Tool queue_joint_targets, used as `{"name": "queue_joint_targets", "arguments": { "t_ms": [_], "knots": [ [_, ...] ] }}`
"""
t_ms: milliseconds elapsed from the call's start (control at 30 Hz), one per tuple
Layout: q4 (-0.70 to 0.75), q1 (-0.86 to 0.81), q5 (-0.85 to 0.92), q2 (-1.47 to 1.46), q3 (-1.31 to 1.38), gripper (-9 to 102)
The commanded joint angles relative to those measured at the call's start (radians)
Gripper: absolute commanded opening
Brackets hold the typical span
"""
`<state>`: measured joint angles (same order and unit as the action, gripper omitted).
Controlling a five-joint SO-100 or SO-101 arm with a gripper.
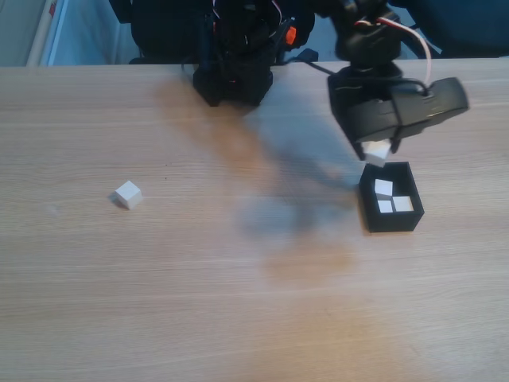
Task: Pick blocks and place them in the box.
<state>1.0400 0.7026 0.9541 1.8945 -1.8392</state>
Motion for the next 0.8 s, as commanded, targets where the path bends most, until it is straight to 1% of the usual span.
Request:
{"name": "queue_joint_targets", "arguments": {
  "t_ms": [0, 300, 500, 767],
  "knots": [
    [0.003, 0.02, -0.021, -0.044, 0.115, 1],
    [0.002, 0.021, -0.055, -0.164, 0.229, 2],
    [0.005, 0.017, -0.067, -0.178, 0.242, 14],
    [0.071, -0.023, -0.025, -0.153, 0.242, 21]
  ]
}}
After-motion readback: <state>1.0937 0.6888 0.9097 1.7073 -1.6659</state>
